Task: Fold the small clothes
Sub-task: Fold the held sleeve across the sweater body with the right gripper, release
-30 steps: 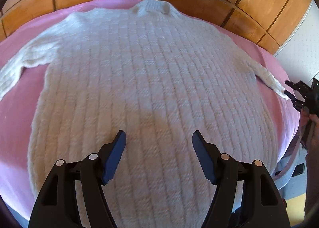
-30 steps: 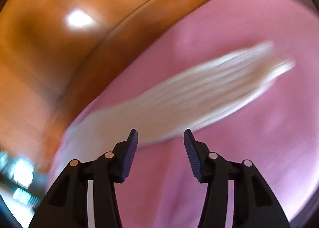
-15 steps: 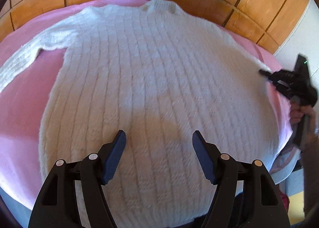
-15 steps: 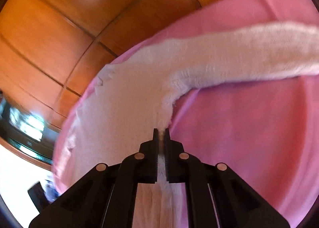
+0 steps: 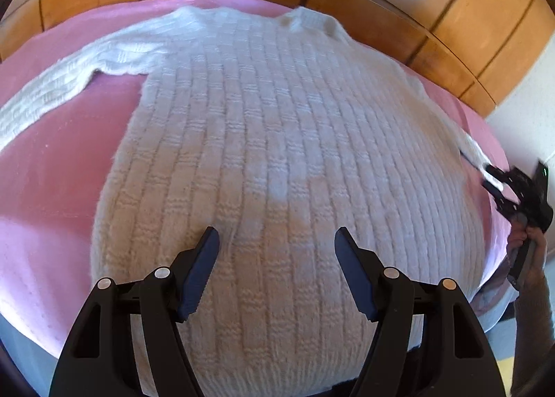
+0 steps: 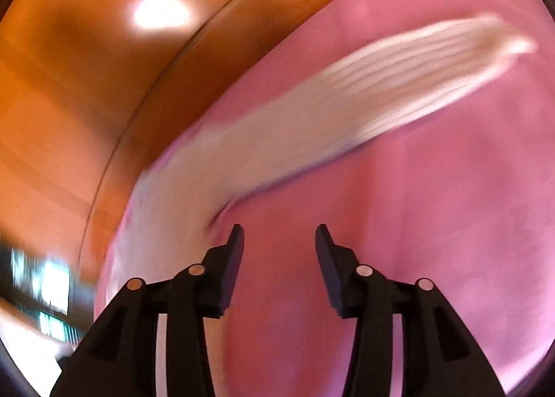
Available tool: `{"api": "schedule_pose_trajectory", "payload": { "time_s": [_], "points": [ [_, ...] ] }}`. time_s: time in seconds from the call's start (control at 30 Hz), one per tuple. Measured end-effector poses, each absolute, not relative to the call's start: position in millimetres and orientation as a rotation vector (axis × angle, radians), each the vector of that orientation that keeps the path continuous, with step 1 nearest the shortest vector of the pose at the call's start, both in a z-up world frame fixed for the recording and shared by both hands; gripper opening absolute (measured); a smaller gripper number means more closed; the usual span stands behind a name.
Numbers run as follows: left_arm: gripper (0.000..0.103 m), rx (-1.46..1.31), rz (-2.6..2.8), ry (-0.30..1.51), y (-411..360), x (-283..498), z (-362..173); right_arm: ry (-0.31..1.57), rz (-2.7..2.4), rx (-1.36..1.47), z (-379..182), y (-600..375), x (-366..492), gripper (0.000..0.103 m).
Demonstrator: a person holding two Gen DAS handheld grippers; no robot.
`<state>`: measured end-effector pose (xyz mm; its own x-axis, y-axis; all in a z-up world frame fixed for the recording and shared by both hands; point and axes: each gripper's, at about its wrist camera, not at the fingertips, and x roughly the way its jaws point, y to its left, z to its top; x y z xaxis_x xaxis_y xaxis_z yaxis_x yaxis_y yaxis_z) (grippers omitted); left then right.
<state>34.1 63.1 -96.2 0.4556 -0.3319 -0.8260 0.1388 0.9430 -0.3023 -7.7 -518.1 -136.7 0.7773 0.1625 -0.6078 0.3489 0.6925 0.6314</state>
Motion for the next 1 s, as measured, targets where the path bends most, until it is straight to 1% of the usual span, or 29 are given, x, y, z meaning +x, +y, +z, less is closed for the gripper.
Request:
{"api": "schedule_pose_trajectory", "payload": {
  "time_s": [0.1,0.17,0.23,0.3,0.4,0.43,0.47,0.5,0.53,0.6,0.7,0.83,1.0],
  "points": [
    [0.068,-0.207,-0.277,1.062,61,39,-97,0.614,-0.278,0.965,-145,-579,-29,0.044],
    [0.072,-0.194,-0.272,1.063,57,41,-97,0.551,-0.377,1.077,-154,-621,-40,0.044],
    [0.077,-0.189,-0.269,1.062,53,43,-97,0.532,-0.431,1.117,-159,-645,-37,0.043],
    [0.08,-0.188,-0.261,1.061,50,47,-98,0.537,-0.468,1.133,-162,-663,-27,0.038],
    [0.085,-0.212,-0.249,1.058,48,50,-99,0.565,-0.515,1.096,-158,-672,-6,0.037],
    [0.086,-0.217,-0.247,1.05,48,51,-98,0.592,-0.538,1.059,-155,-674,4,0.035],
    [0.087,-0.222,-0.243,1.044,48,52,-98,0.605,-0.543,1.041,-153,-682,3,0.031],
    [0.088,-0.233,-0.239,1.036,49,53,-97,0.628,-0.549,1.014,-150,-683,9,0.01],
    [0.089,-0.243,-0.239,1.031,50,54,-97,0.652,-0.549,0.985,-146,-683,15,0.007],
    [0.089,-0.268,-0.253,1.026,53,56,-97,0.647,-0.532,0.924,-133,-671,26,0.006],
    [0.089,-0.296,-0.262,1.035,57,60,-99,0.582,-0.404,0.857,-95,-641,33,0.006],
    [0.089,-0.317,-0.298,1.035,59,62,-96,0.544,-0.209,0.716,-43,-575,56,0.006],
    [0.089,-0.337,-0.32,0.994,65,63,-84,0.552,0.025,0.606,-6,-470,100,0.006]
  ]
}}
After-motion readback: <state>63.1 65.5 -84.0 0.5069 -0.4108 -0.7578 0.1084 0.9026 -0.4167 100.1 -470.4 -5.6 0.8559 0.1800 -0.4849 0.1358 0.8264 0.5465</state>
